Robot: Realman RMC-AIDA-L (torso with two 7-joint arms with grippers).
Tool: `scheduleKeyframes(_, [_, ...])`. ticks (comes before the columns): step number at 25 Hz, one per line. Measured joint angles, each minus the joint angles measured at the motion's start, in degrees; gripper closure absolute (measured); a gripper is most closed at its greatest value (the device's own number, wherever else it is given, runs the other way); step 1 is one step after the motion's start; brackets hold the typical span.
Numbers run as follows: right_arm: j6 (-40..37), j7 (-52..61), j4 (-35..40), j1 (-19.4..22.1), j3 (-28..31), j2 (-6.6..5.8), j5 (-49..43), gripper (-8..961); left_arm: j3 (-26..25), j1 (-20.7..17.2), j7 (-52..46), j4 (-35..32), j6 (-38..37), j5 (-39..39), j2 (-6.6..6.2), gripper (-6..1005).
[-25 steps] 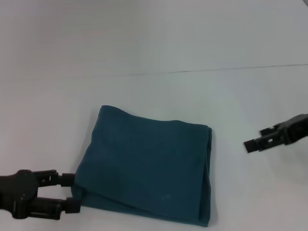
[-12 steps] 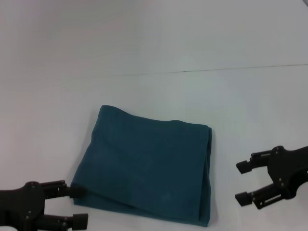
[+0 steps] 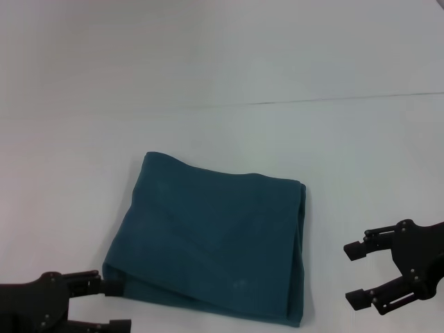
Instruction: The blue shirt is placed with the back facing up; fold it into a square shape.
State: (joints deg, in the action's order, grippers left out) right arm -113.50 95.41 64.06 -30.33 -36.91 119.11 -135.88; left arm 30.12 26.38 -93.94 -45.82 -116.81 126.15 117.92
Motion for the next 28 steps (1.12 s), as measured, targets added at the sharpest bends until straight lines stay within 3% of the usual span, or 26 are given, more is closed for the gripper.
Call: scheduleKeyframes(28, [-0.06, 0.18, -0.03, 1.33, 0.09, -0.02, 0.18, 26, 0.83, -0.8, 0.01, 0.03, 0.89, -0.26, 0.77, 50])
